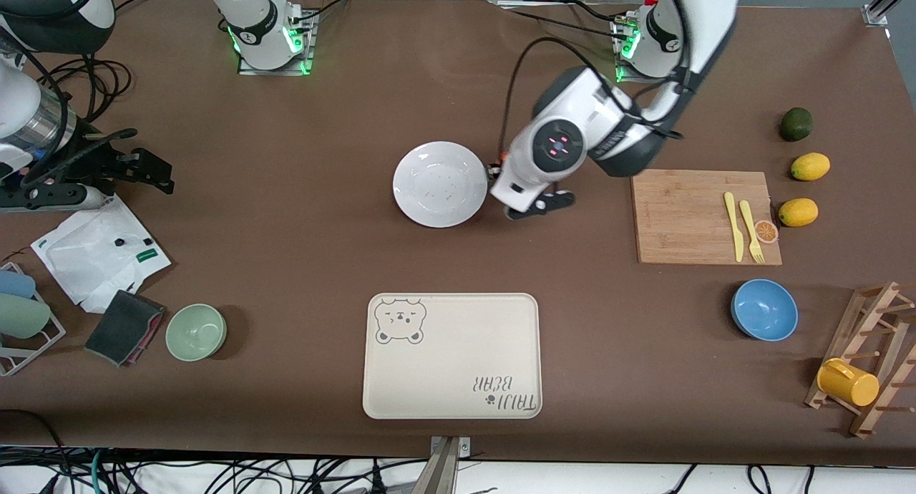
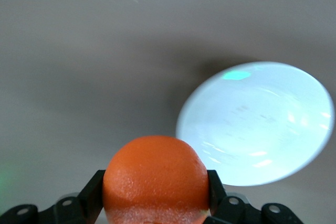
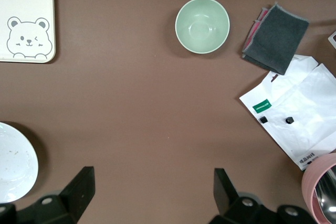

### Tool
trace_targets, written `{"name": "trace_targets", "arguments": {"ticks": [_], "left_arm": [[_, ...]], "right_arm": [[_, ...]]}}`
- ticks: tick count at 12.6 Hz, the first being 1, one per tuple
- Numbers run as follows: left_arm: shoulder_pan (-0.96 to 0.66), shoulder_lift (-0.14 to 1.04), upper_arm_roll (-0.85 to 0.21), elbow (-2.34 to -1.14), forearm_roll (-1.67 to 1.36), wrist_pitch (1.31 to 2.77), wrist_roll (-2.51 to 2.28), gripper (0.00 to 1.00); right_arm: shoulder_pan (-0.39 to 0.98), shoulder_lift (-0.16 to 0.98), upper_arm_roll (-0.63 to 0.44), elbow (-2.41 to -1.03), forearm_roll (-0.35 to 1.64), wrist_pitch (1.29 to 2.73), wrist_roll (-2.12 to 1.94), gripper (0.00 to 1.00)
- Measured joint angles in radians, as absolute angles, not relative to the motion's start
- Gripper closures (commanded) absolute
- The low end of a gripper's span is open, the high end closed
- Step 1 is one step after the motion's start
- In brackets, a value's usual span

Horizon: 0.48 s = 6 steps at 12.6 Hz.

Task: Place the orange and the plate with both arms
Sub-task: 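Carry the orange with the left gripper over the white plate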

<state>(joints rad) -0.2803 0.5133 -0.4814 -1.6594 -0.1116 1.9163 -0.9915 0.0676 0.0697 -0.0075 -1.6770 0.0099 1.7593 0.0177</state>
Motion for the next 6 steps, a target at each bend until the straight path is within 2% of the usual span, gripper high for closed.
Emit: {"name": "trace_targets", "arguments": {"ticks": [3, 6], "left_arm": [[-0.399, 0.618, -0.479, -1.661, -0.115, 2.107, -1.123, 0.75], [-0.444, 0.717, -0.473, -1.659, -0.115, 2.268, -1.156, 0.75]], "right_arm": [[0.068, 0.07, -0.008, -1.677, 0.01, 1.759, 0.018, 0.0], [0.068, 0.07, -0.009, -1.677, 0.01, 1.759, 0.018, 0.0]]}}
